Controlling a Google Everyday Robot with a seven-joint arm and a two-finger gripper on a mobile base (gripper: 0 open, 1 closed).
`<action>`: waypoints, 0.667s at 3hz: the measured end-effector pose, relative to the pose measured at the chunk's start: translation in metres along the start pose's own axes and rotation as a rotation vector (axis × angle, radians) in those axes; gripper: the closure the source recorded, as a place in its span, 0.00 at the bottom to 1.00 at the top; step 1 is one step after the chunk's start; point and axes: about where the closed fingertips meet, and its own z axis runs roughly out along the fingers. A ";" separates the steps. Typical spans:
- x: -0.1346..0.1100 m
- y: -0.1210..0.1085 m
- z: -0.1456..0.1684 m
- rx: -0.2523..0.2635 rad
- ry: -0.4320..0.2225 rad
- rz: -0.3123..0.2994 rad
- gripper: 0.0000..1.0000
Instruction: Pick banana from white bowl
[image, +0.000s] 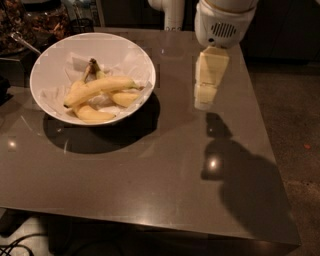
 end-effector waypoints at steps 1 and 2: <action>-0.038 -0.015 0.008 -0.015 0.007 -0.065 0.00; -0.074 -0.025 0.019 -0.022 -0.008 -0.150 0.00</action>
Offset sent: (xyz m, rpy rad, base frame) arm 0.0394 0.0920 -0.0152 -0.0969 0.1082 0.2462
